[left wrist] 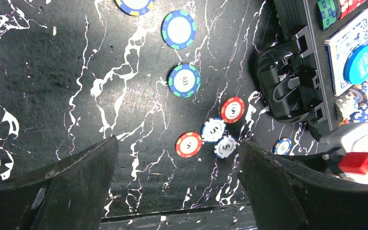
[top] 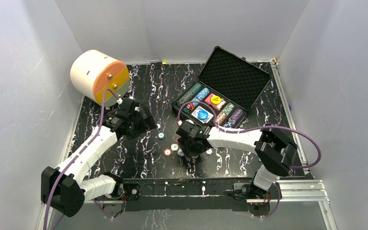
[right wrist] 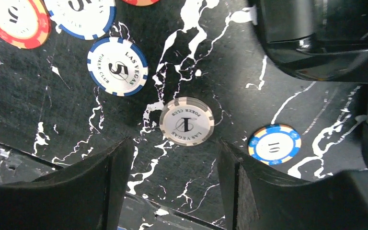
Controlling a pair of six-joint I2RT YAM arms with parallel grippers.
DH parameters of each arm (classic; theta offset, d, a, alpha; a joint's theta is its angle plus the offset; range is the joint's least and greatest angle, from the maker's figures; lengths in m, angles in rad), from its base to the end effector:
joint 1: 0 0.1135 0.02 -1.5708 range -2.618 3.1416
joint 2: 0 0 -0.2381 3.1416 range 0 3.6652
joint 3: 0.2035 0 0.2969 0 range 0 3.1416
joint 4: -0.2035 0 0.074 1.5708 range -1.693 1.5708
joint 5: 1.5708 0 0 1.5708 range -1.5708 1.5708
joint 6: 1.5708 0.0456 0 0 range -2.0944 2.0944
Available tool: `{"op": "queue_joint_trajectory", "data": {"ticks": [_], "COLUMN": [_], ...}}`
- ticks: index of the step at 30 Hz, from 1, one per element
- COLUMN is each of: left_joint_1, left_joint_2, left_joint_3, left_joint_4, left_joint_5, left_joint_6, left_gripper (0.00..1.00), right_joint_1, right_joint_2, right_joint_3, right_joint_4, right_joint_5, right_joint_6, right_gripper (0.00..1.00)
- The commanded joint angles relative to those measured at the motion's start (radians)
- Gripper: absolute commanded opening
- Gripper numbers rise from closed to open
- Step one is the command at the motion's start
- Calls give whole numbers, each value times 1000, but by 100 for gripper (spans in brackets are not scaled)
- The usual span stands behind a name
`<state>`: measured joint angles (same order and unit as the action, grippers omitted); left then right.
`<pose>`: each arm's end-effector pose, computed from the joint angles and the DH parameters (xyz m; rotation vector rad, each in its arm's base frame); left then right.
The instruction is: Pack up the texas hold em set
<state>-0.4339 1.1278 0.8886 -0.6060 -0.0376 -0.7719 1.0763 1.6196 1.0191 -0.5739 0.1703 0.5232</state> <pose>0.2675 -0.1220 0.2286 -0.4343 2.4402 -0.4951 0.1735 0.3056 0.1268 -0.7018 2.6447 0.2313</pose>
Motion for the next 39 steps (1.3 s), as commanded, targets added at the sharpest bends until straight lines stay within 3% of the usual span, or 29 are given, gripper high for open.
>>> {"op": "queue_joint_trajectory", "data": {"ticks": [1, 6, 14, 15, 18, 20, 26, 33, 39], "left_joint_1": [1, 1, 1, 2, 0, 0, 1, -6, -42], "left_joint_2": [-3, 8, 6, 1, -12, -18, -50, -96, -26], "left_joint_3": [-21, -18, -10, -13, -24, -30, -62, -118, -75], "left_joint_4": [9, 15, 28, 32, 44, 49, 105, 279, 398], "left_joint_5": [6, 26, 88, 94, 110, 124, 213, 362, 546], "left_joint_6": [-11, -18, -41, -47, -57, -59, -71, -122, -166], "left_gripper": [95, 95, 96, 96, 96, 96, 96, 93, 89], "right_joint_1": [13, 14, 13, 14, 14, 14, 12, -18, -31], "right_joint_2": [39, 91, 115, 115, 113, 91, -101, -273, -357], "right_joint_3": [18, 21, -13, -13, -16, -17, -30, -45, -49], "right_joint_4": [16, 29, 119, 120, 128, 125, 178, 339, 500], "right_joint_5": [0, 55, 125, 136, 150, 163, 176, 164, -63], "right_joint_6": [-2, -1, 12, 15, 24, 39, 70, 63, -262], "right_gripper": [69, 60, 56, 53, 31, 25, 23, 24, 23]}}
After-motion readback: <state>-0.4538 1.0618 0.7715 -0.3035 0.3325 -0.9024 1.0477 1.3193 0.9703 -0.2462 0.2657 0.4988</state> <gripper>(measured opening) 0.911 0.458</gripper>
